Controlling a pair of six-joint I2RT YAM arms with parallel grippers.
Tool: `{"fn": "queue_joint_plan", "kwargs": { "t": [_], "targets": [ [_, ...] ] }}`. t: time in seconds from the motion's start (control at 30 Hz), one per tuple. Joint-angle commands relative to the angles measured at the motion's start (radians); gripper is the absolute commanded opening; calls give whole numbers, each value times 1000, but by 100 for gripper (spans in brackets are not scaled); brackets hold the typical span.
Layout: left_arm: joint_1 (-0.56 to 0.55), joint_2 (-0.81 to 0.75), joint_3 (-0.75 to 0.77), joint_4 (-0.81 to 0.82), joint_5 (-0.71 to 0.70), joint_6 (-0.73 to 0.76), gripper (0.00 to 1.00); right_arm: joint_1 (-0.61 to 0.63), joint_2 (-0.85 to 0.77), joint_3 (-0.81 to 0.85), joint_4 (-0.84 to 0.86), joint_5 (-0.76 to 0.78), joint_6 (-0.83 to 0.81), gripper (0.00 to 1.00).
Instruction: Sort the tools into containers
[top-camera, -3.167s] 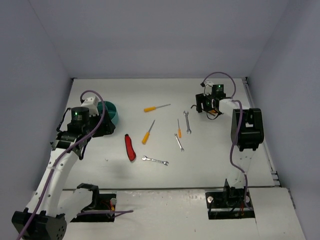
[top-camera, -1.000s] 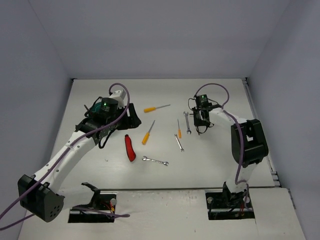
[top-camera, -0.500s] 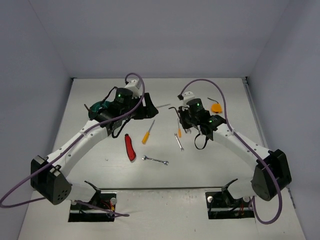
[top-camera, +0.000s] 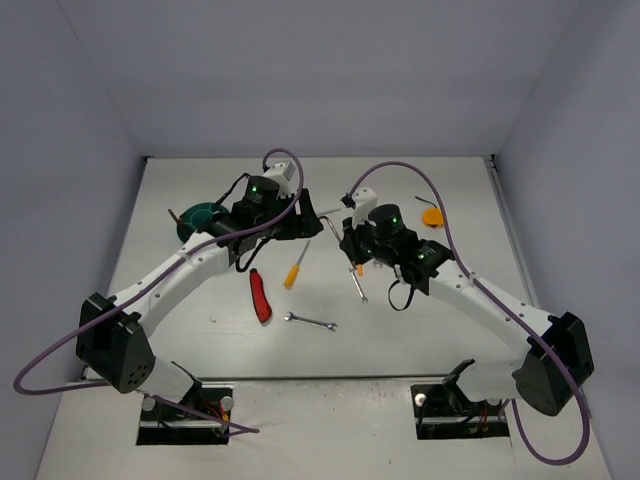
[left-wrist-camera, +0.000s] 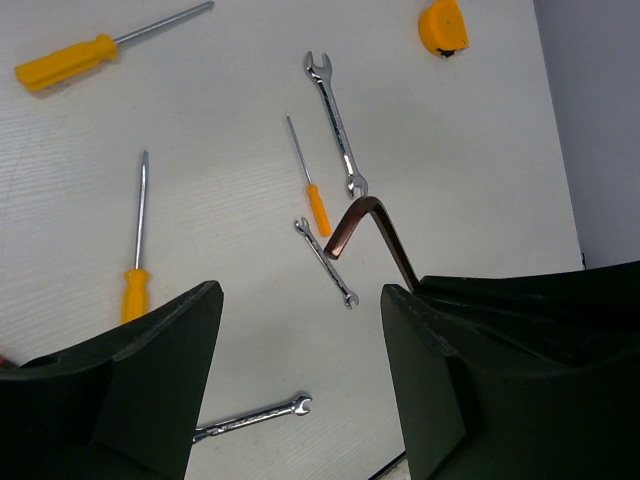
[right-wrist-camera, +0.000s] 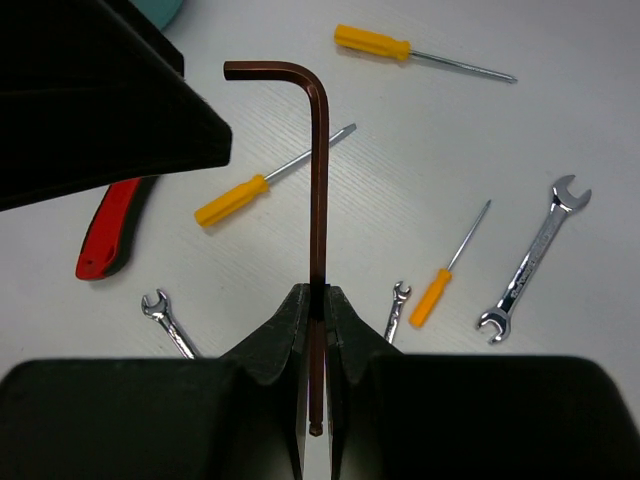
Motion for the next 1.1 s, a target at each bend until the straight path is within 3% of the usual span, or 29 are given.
{"fn": "queue_joint_plan", "kwargs": {
  "t": [0.0,0.2,0.37,0.6,0.77,0.9,0.97,1.03,1.07],
  "targets": [
    [-4,-23,19,136,14,2,61,16,-32,14,103,-69,-24,0],
    [-5,-22,-1,176,36,4,60,18,-41,6,122,-105,-24,0],
    [-4,-2,-4,180,65,-17,53,19,-38,9,134,-127,-20,0],
    [-3,-6,-20,203,61,-34,32,25,-30,3,149,-143,-16,0],
    [-2,-4,-31,213,56,-39,4,27,-22,-2,155,-156,-16,0],
    [-1,-12,-50,245,61,-55,0,30,-26,-16,160,-149,-15,0],
    [1,-21,-58,251,61,-59,0,30,-26,-20,160,-147,-14,15],
    [6,-38,-67,248,55,-60,0,30,-26,-25,159,-142,-11,42],
    [12,-48,-70,239,45,-57,0,30,-28,-25,158,-135,-10,50]
  ]
}}
